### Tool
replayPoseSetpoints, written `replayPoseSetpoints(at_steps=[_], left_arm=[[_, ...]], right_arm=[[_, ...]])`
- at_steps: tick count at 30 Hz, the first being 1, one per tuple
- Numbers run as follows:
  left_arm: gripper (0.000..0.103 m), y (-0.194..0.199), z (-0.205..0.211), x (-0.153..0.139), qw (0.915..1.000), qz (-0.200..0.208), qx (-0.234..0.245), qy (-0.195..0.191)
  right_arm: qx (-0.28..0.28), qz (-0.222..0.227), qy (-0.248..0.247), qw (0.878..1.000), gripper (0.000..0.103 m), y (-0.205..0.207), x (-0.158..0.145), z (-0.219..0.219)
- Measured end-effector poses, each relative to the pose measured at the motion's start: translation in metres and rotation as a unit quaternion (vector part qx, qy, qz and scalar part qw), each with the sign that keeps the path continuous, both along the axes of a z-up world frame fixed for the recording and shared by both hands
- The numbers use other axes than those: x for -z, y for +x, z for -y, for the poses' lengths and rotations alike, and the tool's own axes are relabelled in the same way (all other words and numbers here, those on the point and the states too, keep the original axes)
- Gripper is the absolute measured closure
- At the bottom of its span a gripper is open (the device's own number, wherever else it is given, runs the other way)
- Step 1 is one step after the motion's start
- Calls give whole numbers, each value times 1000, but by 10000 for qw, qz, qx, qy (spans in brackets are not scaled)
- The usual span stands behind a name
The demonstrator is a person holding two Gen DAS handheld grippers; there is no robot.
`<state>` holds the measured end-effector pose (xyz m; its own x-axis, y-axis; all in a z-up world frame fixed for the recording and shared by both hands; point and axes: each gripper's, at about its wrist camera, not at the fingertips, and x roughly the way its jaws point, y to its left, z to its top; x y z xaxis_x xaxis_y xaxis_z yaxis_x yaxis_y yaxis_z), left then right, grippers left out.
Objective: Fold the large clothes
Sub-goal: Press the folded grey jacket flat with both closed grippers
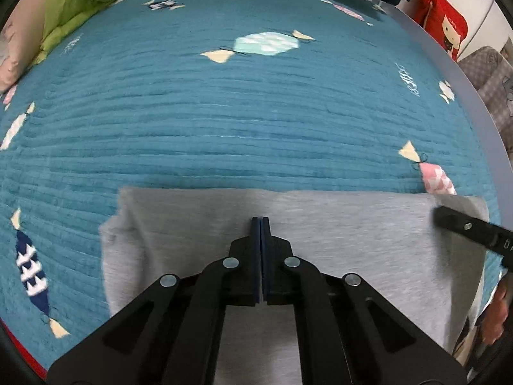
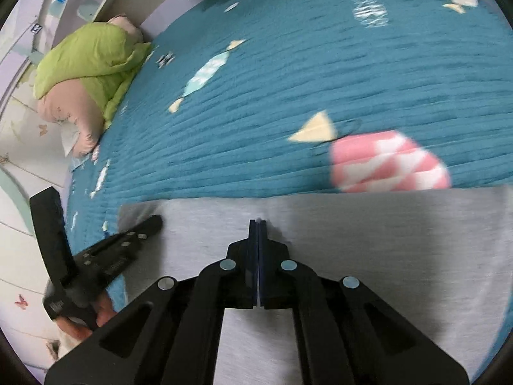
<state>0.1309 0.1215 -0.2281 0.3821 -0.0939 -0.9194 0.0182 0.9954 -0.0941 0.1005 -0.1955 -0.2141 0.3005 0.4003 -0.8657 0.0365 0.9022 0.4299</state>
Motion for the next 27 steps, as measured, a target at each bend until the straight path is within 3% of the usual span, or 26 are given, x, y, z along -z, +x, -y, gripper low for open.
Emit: replayPoseSetpoints(at_steps=[1,2,5,7,9,12,14,17,20,23,24,27], left_arm=[[100,0,-3,-1,10000,14,9,58],[100,0,-5,-2,10000,10,12,46],[100,2,-15,-3,9998,-45,-177,-6],[100,1,-16,-8,9994,-79,-347,44],[100,-1,-14,-12,9989,5,-408,211],[100,8,-19,3,9983,-182,-557,52],[100,11,-22,10,9983,-57,-577,-47],[100,6,-20,-9,9982,-113,-556,212],[100,4,-28,-29,9959,166,-670,580],[101,18,-49,1,9950,-246,-873,411],[101,20,-54,15,9951,-284,-900,296],[101,17,-43,6,9950,-136,-771,628]], right_arm=[[159,45,-452,9988,103,-2,-1,12],[225,53,-476,9986,103,-4,-1,22],[717,-215,39,9972,103,-14,6,67],[905,-200,-160,9956,103,-20,-2,79],[916,-131,-321,9952,103,-21,-11,81],[858,-378,-460,9945,103,-17,9,78],[774,-198,-631,9948,103,-17,14,74],[978,-320,-668,9924,103,-20,-5,77],[1074,-210,-1110,9878,103,-22,-19,85],[1139,-562,-812,9886,103,-14,16,95],[1159,-443,-741,9895,103,-14,23,97],[917,-339,-1216,9878,103,-14,7,84]])
